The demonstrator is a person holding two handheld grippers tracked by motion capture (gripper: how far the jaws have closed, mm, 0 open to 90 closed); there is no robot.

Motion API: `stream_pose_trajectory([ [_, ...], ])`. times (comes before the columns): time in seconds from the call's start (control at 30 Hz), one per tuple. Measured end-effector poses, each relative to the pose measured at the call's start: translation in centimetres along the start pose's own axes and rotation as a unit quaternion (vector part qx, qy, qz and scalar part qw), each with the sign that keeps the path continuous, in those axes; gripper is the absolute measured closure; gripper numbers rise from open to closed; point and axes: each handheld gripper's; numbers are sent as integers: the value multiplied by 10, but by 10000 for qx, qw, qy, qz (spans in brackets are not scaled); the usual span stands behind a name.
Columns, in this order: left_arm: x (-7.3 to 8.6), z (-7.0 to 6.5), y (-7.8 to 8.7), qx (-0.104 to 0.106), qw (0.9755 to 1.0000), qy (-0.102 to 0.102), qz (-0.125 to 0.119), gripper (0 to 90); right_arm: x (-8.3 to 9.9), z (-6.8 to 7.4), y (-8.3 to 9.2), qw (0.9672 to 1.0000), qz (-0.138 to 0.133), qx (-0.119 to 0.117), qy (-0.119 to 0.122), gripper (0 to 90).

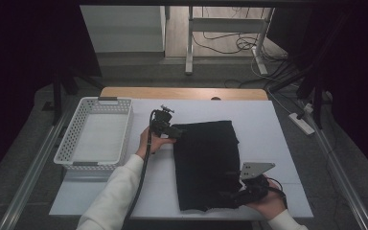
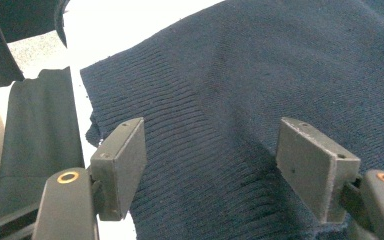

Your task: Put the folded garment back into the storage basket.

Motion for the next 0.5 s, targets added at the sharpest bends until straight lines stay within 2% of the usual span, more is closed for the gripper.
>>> stream_pose_trajectory([
  [0.23, 1, 2, -16, 78, 9998, 98, 130, 81, 1, 0, -1, 10000, 50, 11, 12, 283],
  [0.5, 0, 3, -22, 121, 9998, 87, 124, 77, 1, 0, -2, 9999, 110, 5, 19, 283],
])
Point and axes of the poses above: each handheld gripper's, and its own axes: y roughly backward along the jaws, x roughly out of its underside, z roughly to its left, and after that the axes turned 14 degrees about -x, right-handed
